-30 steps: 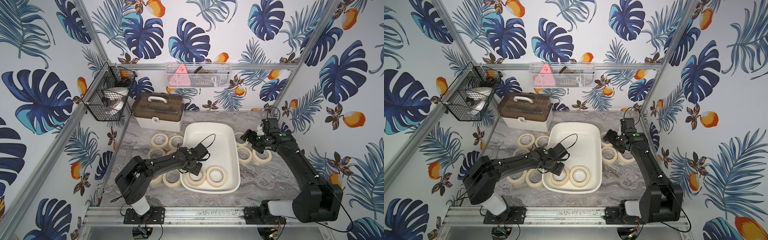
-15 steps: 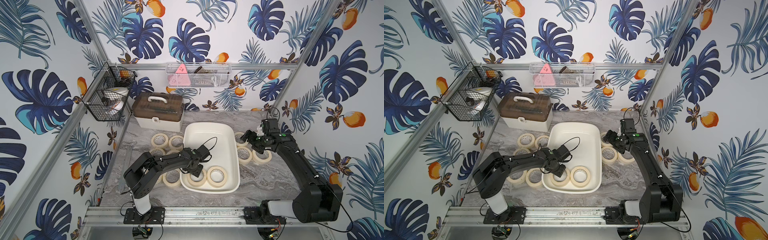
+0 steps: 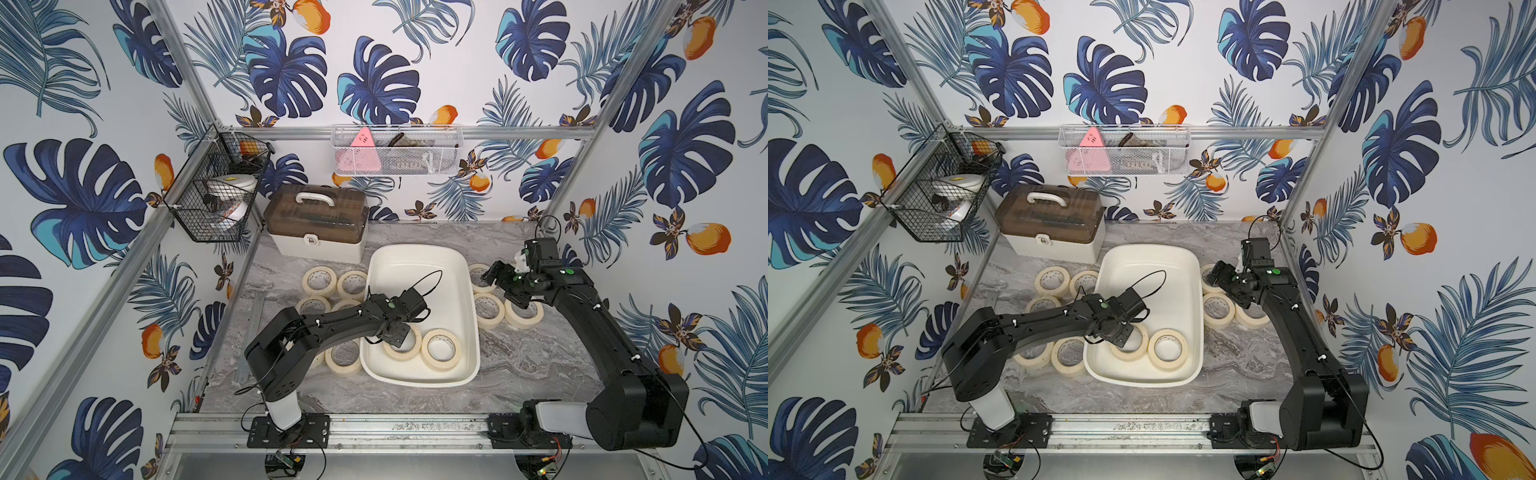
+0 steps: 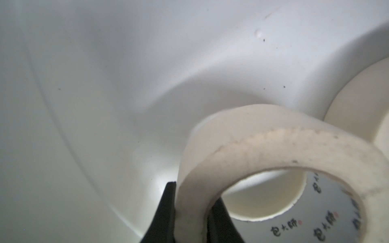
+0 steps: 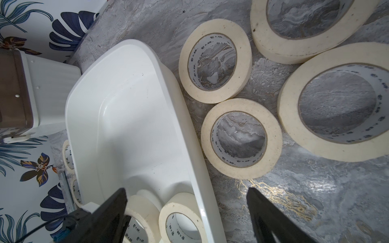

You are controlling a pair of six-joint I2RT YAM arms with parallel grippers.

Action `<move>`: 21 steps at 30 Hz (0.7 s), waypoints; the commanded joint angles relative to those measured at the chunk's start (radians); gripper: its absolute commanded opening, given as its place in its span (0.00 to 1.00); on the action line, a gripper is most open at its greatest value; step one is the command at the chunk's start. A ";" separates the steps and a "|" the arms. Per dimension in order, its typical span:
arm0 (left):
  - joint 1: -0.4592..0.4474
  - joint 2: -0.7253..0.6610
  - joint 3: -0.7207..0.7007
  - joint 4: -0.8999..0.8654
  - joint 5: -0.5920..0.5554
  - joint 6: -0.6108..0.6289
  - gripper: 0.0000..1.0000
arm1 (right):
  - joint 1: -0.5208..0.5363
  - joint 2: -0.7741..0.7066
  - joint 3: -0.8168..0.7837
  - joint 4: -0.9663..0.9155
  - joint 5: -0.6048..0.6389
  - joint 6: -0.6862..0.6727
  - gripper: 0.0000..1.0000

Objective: Take out the art tape in the storage box
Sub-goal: Pick up the art tape from the storage box, then place the art tape at the center of the board.

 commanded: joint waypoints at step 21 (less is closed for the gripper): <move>-0.021 0.012 0.314 -0.174 -0.024 -0.290 0.00 | 0.288 -0.108 0.015 0.066 0.019 0.015 0.77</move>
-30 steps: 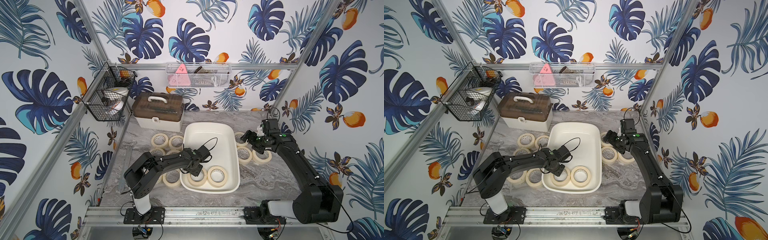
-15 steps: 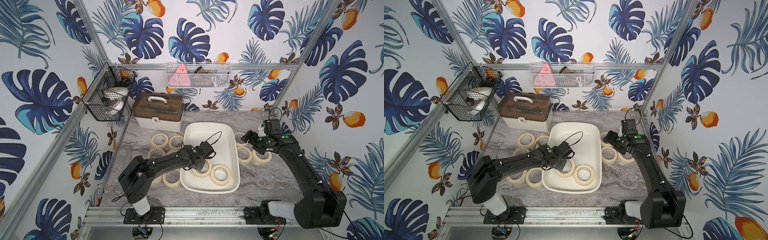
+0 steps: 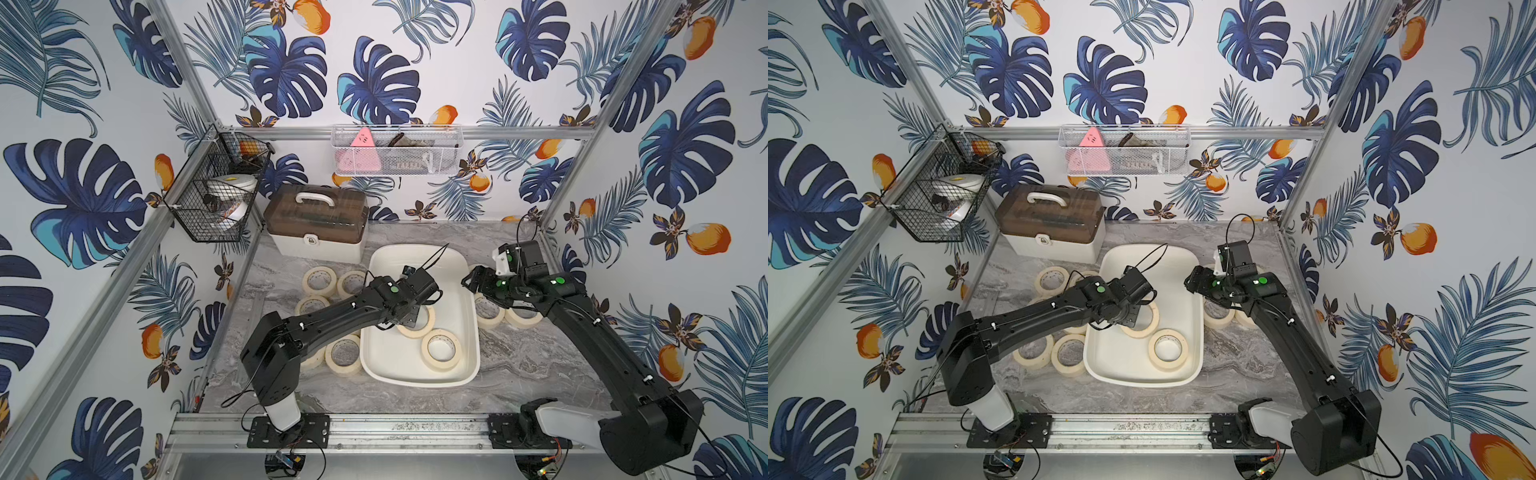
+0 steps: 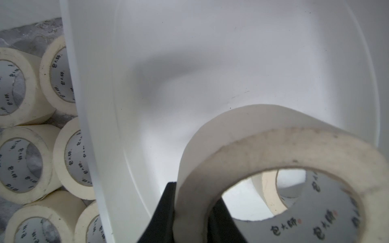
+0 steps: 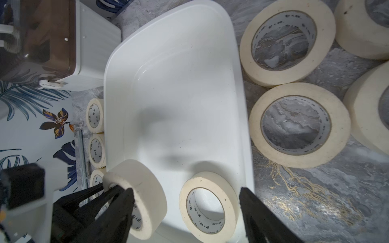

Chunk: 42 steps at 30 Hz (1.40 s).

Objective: Take out the art tape in the storage box
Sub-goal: Place the art tape at the center of the board.

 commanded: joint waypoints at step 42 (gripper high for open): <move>0.042 0.037 0.152 0.035 0.145 -0.076 0.13 | 0.366 0.097 -0.031 0.104 0.433 -0.062 0.03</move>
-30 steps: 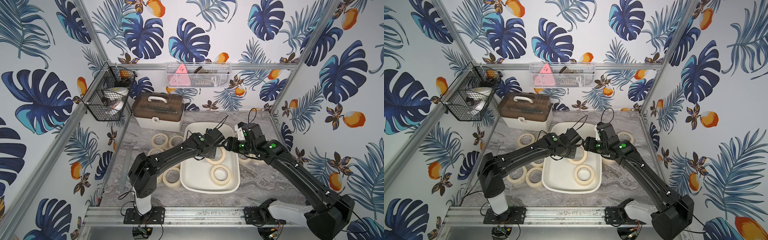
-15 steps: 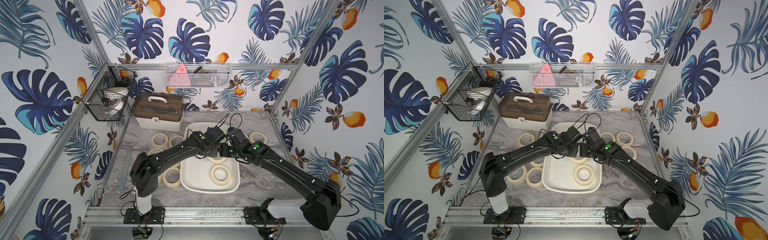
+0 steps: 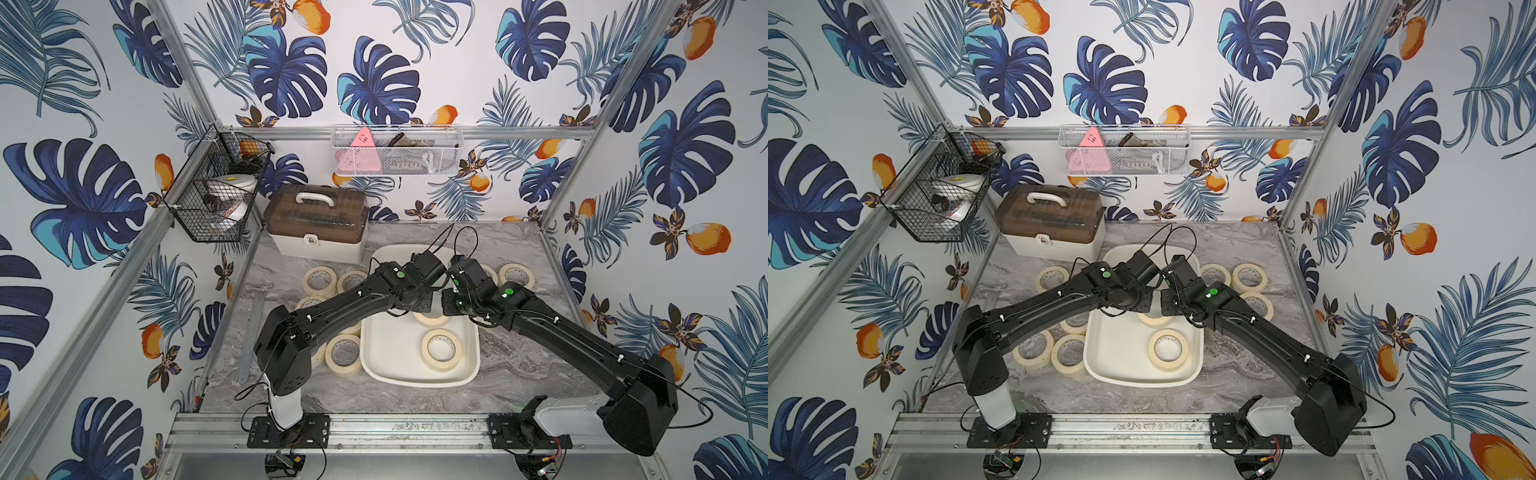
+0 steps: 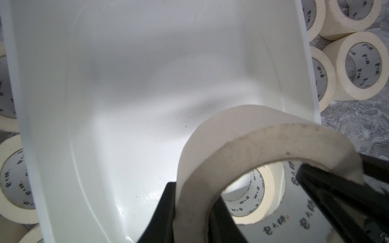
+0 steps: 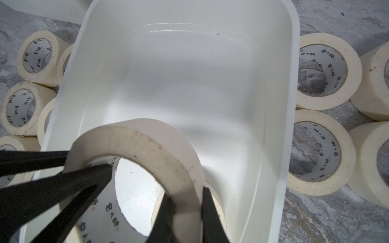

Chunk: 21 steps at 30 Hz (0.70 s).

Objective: Take out the art tape in the storage box
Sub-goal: Place the art tape at the center of the board.

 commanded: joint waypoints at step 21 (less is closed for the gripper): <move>0.016 -0.377 -0.283 0.238 -0.022 0.111 0.86 | -0.224 -0.105 0.049 -0.107 -0.032 0.015 0.00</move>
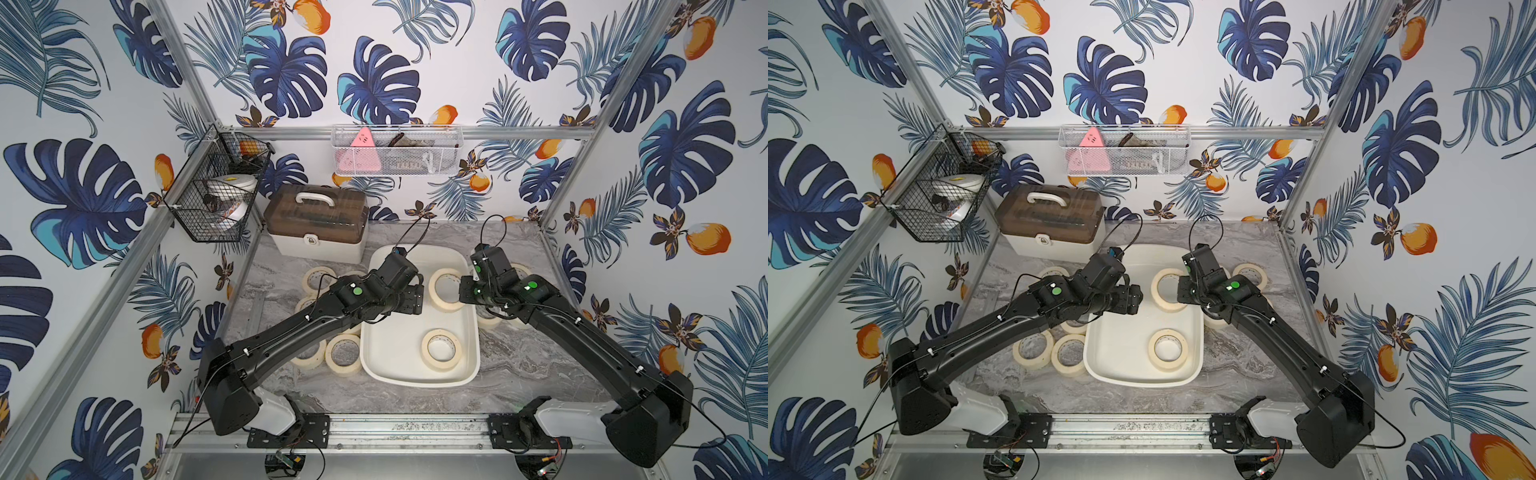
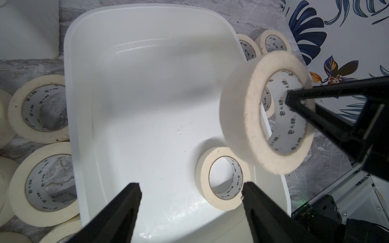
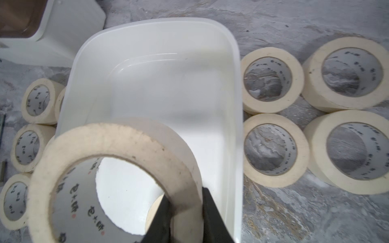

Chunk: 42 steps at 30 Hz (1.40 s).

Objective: Take out the art tape in the storage box
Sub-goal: Place the art tape at the center of the board.

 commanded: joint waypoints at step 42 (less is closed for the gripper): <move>0.048 0.006 -0.115 0.032 -0.057 0.019 0.86 | -0.331 -0.071 -0.512 0.000 -0.025 0.419 0.00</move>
